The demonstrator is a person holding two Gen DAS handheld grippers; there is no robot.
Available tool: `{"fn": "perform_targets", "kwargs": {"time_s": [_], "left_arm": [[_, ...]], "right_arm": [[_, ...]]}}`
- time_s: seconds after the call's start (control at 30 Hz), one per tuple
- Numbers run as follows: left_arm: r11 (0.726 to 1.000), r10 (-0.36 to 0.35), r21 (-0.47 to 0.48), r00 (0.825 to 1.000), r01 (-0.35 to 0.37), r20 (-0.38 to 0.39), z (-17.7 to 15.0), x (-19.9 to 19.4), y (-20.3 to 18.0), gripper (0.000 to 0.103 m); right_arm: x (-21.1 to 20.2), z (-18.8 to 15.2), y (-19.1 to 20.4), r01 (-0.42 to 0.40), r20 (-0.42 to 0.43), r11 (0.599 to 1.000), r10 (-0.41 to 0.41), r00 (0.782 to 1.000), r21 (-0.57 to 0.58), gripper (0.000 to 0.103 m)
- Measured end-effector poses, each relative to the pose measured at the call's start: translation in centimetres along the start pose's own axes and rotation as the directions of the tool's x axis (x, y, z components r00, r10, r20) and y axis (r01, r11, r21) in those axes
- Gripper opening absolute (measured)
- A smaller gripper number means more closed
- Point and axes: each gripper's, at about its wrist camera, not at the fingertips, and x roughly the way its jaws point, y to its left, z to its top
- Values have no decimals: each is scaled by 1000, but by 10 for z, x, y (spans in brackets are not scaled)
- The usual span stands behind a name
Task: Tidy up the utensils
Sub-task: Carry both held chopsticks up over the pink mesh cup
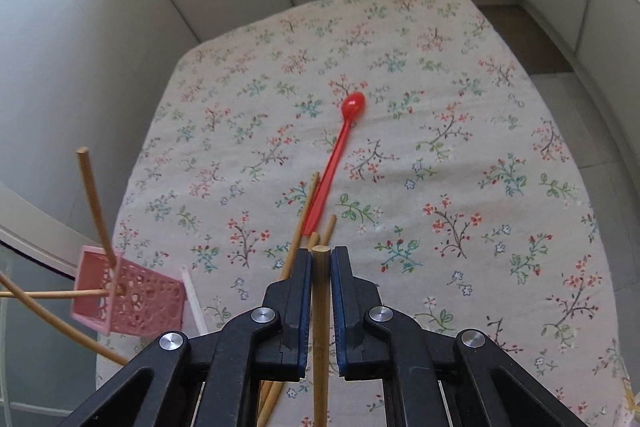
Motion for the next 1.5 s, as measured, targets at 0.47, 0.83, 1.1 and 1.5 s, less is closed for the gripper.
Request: {"fn": "perform_targets", "kwargs": {"time_s": [0.47,0.83,1.1,1.5], "left_arm": [[999,-9,-39,976,18,217,26,-73,20,5],[987,161,-53,946,-152,280,32,-76,37,5],[982,187,-39,960,-183,209,29,-46,41,5],[980,201,-11,973,-201,110,18,-17,48,5]], "right_arm": [[-108,12,45,-116,278,985,147,949,-125,8],[-135,22,76,-228,360,958,277,891,-172,8],[-128,25,95,-299,380,935,351,856,-190,8],[-67,21,113,-296,293,931,350,890,-212,8]]}}
